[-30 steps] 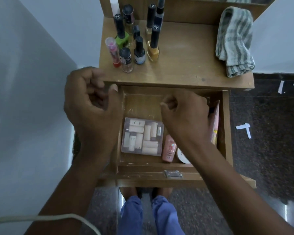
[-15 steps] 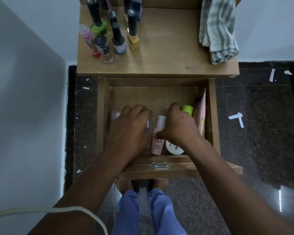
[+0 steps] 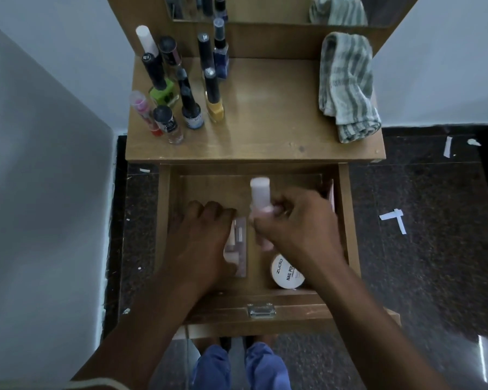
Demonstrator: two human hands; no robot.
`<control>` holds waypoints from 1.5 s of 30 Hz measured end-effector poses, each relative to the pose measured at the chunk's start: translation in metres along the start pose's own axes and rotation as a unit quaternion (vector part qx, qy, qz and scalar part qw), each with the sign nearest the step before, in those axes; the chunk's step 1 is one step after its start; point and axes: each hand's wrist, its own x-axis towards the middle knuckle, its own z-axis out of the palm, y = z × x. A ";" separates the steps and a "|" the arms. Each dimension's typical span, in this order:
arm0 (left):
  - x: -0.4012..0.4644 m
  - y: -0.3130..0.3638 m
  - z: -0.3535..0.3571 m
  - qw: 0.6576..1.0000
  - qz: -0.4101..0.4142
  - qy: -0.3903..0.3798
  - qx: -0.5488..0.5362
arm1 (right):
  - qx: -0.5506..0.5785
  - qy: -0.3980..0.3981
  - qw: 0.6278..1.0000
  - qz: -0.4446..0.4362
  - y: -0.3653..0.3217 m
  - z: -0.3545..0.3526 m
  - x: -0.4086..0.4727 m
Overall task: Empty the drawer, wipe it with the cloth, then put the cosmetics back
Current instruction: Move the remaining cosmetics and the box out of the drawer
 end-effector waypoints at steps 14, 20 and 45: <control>0.006 -0.002 0.003 0.998 0.017 -0.018 0.065 | 0.145 0.241 0.940 -0.191 -0.081 -0.043 0.101; 0.016 -0.022 -0.009 0.977 0.021 -0.077 -0.195 | 0.132 0.262 0.932 -0.213 -0.085 -0.035 0.128; -0.008 -0.003 -0.050 0.635 -0.166 0.009 -0.754 | 0.171 -0.091 0.981 -0.029 -0.004 -0.053 0.007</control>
